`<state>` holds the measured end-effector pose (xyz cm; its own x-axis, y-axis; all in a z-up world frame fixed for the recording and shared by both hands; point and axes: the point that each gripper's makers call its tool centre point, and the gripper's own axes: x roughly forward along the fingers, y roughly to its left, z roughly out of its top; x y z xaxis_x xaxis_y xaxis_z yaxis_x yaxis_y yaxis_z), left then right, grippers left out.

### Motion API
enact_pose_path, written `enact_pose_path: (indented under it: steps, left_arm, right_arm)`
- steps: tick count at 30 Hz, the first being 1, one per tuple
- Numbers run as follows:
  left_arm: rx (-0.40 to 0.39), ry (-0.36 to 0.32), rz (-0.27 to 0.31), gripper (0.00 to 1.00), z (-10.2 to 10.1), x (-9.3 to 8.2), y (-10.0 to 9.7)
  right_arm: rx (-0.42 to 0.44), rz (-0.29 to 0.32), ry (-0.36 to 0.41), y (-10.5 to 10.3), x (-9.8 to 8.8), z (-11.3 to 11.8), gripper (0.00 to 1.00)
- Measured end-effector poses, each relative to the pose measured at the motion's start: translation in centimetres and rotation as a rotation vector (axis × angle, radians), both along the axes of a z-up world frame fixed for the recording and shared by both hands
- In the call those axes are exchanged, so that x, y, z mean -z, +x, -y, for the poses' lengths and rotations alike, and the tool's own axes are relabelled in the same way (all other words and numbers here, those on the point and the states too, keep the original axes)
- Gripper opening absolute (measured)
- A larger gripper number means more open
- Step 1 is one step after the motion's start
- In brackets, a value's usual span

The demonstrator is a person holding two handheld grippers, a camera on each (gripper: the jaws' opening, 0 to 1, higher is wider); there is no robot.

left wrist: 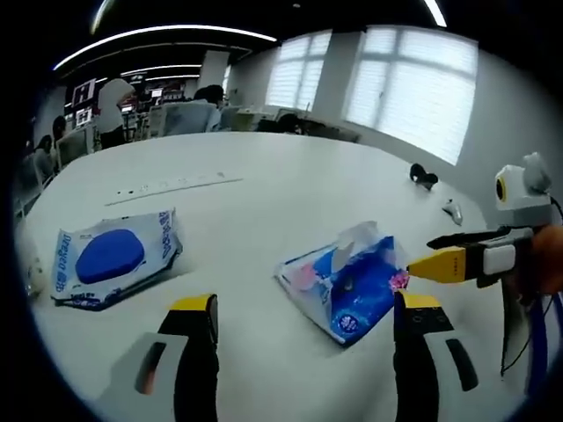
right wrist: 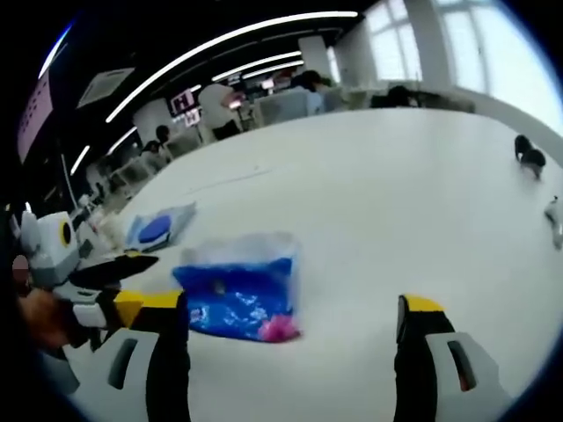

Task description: Arrange the tabletop items into an orderly group along one side of the table until the central work area is clear of visible clutter.

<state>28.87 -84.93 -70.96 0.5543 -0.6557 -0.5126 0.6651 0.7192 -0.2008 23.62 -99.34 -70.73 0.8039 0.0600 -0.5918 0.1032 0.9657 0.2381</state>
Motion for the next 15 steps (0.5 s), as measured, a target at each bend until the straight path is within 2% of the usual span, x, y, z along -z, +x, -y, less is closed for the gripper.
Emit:
enact_pose_path:
  steps: [3, 7, 11, 15]
  left_arm:
    - [0.002, 0.019, 0.012, 0.69, 0.3, 0.3, 0.2]
    - [0.013, 0.062, 0.029, 0.42, 0.2, 0.7, 0.5]
    - [0.015, 0.083, 0.02, 0.36, 0.3, 1.3, 0.7]
    - [0.03, 0.129, 0.05, 0.25, 0.2, 1.4, 0.8]
  right_arm:
    - [-0.016, -0.003, 0.005, 0.7, 0.4, -0.3, 0.89]
    - [-0.038, -0.019, 0.002, 1.3, 0.9, -0.7, 0.82]
    - [-0.035, -0.024, 0.001, 1.9, 1.2, -0.7, 0.7]
    - [-0.016, -0.039, 0.025, 2.2, 1.4, -0.6, 0.57]
